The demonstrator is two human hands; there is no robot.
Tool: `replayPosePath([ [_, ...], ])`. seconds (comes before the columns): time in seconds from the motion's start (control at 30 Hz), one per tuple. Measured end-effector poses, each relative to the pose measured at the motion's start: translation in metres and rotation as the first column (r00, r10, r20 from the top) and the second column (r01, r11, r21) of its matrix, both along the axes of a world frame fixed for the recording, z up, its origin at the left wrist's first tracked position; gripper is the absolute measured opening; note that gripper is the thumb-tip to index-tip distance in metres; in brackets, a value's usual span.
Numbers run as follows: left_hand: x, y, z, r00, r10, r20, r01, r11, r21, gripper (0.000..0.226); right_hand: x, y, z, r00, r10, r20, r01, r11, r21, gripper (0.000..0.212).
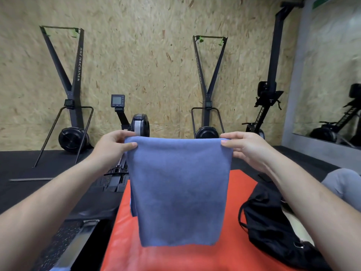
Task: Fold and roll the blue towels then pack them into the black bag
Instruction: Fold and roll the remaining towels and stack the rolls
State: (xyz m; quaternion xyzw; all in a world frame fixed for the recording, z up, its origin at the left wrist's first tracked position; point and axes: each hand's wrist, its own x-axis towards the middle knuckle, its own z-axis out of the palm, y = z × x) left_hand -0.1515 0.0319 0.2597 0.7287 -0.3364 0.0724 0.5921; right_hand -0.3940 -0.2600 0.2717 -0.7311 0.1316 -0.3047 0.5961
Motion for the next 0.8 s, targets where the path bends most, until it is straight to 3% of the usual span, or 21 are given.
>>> replayPosePath([
  [0.07, 0.002, -0.003, 0.000, 0.993, 0.068, 0.098, -0.078, 0.991, 0.107, 0.022, -0.001, -0.002, 0.000, 0.998, -0.028, -0.048, 0.025, 0.997, -0.068, 0.034],
  [0.17, 0.009, -0.016, -0.007, 0.972, 0.101, 0.211, -0.153, 0.957, 0.246, 0.008, 0.009, -0.007, -0.007, 0.969, -0.213, -0.124, 0.176, 0.951, -0.256, 0.024],
  [0.4, 0.053, -0.050, -0.039, 0.946, 0.156, 0.285, -0.271, 0.861, 0.431, 0.015, 0.053, -0.025, -0.046, 0.906, -0.362, -0.221, 0.230, 0.858, -0.460, 0.014],
  [0.53, 0.066, -0.069, -0.050, 0.982, 0.163, 0.097, -0.185, 0.933, 0.309, 0.015, 0.077, -0.043, -0.063, 0.893, -0.413, -0.179, 0.269, 0.808, -0.524, 0.013],
  [0.63, 0.071, -0.076, -0.049, 0.994, 0.094, -0.056, -0.087, 0.988, 0.126, 0.015, 0.086, -0.043, -0.063, 0.928, -0.358, -0.102, 0.299, 0.881, -0.366, 0.015],
  [0.8, 0.065, -0.070, -0.073, 0.995, 0.016, -0.102, -0.011, 0.999, 0.050, 0.011, 0.080, -0.044, -0.090, 0.949, -0.314, -0.039, 0.282, 0.896, -0.342, 0.010],
])
